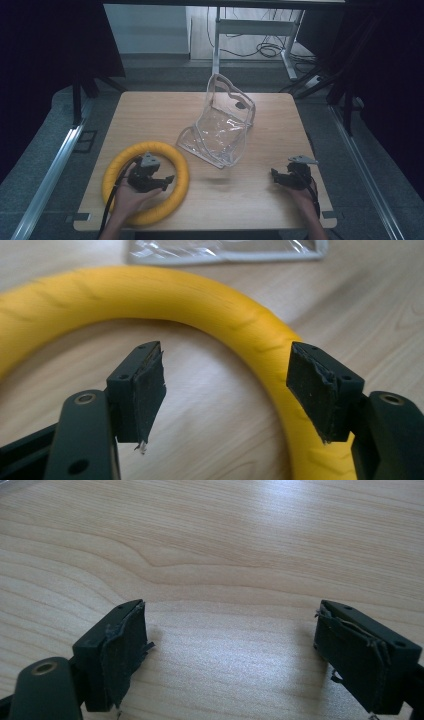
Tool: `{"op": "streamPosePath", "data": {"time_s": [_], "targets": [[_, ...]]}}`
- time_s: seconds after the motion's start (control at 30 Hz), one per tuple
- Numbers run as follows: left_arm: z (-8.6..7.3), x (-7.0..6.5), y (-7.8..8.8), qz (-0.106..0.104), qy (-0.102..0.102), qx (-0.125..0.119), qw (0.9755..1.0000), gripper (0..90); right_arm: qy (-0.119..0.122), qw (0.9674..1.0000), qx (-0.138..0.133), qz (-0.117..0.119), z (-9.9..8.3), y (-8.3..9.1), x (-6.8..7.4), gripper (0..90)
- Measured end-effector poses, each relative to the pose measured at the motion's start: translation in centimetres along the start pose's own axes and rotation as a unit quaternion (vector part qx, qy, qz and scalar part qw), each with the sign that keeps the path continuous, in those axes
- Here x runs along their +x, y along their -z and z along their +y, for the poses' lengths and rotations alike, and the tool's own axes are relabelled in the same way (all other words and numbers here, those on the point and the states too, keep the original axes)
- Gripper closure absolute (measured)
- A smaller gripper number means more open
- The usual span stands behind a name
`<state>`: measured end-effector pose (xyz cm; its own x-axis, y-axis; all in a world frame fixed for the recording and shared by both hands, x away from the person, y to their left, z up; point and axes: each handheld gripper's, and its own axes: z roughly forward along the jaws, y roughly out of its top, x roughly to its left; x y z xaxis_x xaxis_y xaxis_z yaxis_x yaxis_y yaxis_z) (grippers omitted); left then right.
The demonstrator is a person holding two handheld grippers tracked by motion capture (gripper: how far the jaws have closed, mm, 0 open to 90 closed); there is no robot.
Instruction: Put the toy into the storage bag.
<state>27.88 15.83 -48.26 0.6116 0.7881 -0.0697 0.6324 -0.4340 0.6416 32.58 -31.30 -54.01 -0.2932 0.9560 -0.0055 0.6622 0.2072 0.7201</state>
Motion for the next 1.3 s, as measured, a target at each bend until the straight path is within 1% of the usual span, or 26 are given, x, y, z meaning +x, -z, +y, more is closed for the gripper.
{"op": "streamPosePath", "data": {"time_s": [0.07,0.1,0.13,0.17,0.2,0.23,0.33,0.37,0.4,0.43,0.5,0.63,0.67,0.7,0.73,0.87,0.93,1.0,1.07,1.2,1.23,1.27,1.3], "targets": [[0.2,-0.6,-0.5,-0.007,-0.006,0.013,0.9999,30.9,0.0,1.0,0.0,0.0,0.0,0.0,0.0,14.1],[0.3,-1.1,-0.9,-0.012,-0.009,0.023,0.9996,30.8,0.0,1.0,0.0,0.0,0.0,0.0,0.0,14.1],[0.3,-1.1,-0.9,-0.012,-0.009,0.023,0.9996,30.6,0.0,1.0,0.0,0.0,0.0,0.0,0.0,14.1],[0.4,-1.5,-1.1,-0.019,-0.011,0.031,0.9993,30.3,0.0,1.0,0.0,0.0,0.0,0.0,0.0,14.1],[0.5,-1.7,-1.2,-0.023,-0.012,0.036,0.999,30.0,0.0,1.0,0.0,0.0,0.0,0.0,0.0,14.1],[0.5,-1.7,-1.2,-0.023,-0.012,0.036,0.999,29.7,0.0,1.0,0.0,0.0,0.0,0.0,0.0,14.1],[0.5,-2.2,-1.5,-0.032,-0.013,0.051,0.9981,29.2,0.0,1.0,0.0,0.0,0.0,0.0,0.0,14.2],[0.5,-2.2,-1.5,-0.032,-0.013,0.051,0.9981,28.9,0.0,1.0,0.0,0.0,0.0,0.0,0.0,14.2],[0.5,-2.5,-1.8,-0.036,-0.013,0.061,0.9974,28.7,0.0,1.0,0.0,0.0,0.0,0.0,0.0,14.2],[0.5,-2.5,-1.8,-0.036,-0.013,0.061,0.9974,28.6,0.0,1.0,0.0,0.0,0.0,0.0,0.0,14.2],[0.5,-2.7,-2.2,-0.04,-0.014,0.073,0.9965,28.2,0.0,1.0,0.0,-0.001,0.0,0.0,0.0,14.2],[0.3,-3.1,-3.0,-0.038,-0.01,0.092,0.995,27.4,-0.001,1.0,0.0,-0.001,0.0,0.0,0.0,14.2],[0.2,-3.1,-3.2,-0.038,-0.01,0.1,0.9942,27.4,-0.001,1.0,0.0,-0.001,0.0,0.0,0.0,14.2],[0.1,-3.2,-3.5,-0.043,-0.008,0.11,0.993,27.4,-0.001,1.0,0.0,-0.002,0.0,0.0,0.0,14.2],[0.1,-3.2,-3.5,-0.043,-0.008,0.11,0.993,27.5,-0.001,1.0,0.0,-0.002,0.0,0.0,0.0,14.2],[-0.2,-3.4,-4.0,-0.048,-0.004,0.129,0.9904,29.5,-0.001,1.0,0.0,-0.002,0.0,0.0,0.0,14.2],[-0.2,-3.4,-4.0,-0.046,-0.001,0.132,0.9902,33.0,-0.001,1.0,0.0,-0.002,0.0,0.0,0.0,14.2],[-0.2,-3.4,-3.9,-0.045,0.002,0.134,0.9899,34.0,-0.001,1.0,0.0,-0.002,0.0,0.0,0.0,14.2],[-0.2,-3.5,-3.9,-0.04,0.001,0.135,0.99,37.5,-0.001,1.0,0.0,-0.002,0.0,0.0,0.0,14.2],[-0.2,-4.1,-4.0,-0.017,-0.012,0.139,0.9901,39.9,-0.001,1.0,0.0,-0.002,0.0,0.0,0.0,14.2],[-0.1,-4.4,-4.0,-0.004,-0.024,0.145,0.9892,40.6,-0.001,1.0,0.0,-0.002,0.0,0.0,0.0,14.2],[-0.1,-4.5,-4.1,0.001,-0.027,0.146,0.9889,40.7,-0.002,1.0,0.0,-0.002,0.0,0.0,0.0,14.2],[-0.1,-4.5,-4.1,0.001,-0.027,0.146,0.9889,40.9,-0.002,1.0,0.0,-0.002,0.0,0.0,0.0,14.2]]}}
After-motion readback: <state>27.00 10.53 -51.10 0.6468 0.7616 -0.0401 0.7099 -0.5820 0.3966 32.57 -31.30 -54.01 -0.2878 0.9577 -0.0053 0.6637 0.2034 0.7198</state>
